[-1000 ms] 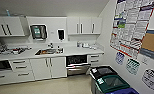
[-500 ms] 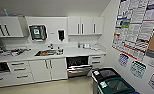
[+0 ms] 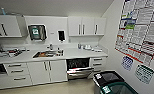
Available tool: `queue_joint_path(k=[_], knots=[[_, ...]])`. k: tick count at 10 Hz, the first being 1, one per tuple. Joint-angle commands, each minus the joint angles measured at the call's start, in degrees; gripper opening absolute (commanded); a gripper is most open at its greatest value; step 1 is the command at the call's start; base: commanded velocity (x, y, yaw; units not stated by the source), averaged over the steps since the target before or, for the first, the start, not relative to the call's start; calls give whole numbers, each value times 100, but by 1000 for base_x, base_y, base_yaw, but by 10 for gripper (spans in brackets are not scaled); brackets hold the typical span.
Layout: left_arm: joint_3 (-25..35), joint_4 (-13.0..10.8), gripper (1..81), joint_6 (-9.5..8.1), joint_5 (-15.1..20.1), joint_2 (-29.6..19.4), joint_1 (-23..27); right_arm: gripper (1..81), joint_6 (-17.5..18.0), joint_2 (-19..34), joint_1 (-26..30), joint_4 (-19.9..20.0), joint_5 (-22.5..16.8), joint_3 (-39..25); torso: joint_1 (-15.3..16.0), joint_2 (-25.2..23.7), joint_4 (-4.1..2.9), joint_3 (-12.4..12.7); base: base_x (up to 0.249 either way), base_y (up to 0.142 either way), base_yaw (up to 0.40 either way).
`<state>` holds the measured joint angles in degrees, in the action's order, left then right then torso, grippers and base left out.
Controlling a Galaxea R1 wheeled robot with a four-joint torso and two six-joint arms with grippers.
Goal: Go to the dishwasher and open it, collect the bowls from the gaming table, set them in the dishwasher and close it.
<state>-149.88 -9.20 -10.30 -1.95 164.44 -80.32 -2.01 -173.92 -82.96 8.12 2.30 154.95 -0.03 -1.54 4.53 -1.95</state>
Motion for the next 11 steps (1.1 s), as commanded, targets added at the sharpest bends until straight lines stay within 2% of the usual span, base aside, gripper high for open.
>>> queue_joint_path(k=[1, 11], knots=[[91, 24, 10, 11, 221, 63, 372, 10, -80, 101, 284, -74, -476, 16, 3, 0, 0, 0, 153, 0, 0], [91, 24, 10, 11, 221, 63, 364, 10, -80, 101, 301, -82, -477, 16, 3, 2, 0, -2, 145, 0, 0]])
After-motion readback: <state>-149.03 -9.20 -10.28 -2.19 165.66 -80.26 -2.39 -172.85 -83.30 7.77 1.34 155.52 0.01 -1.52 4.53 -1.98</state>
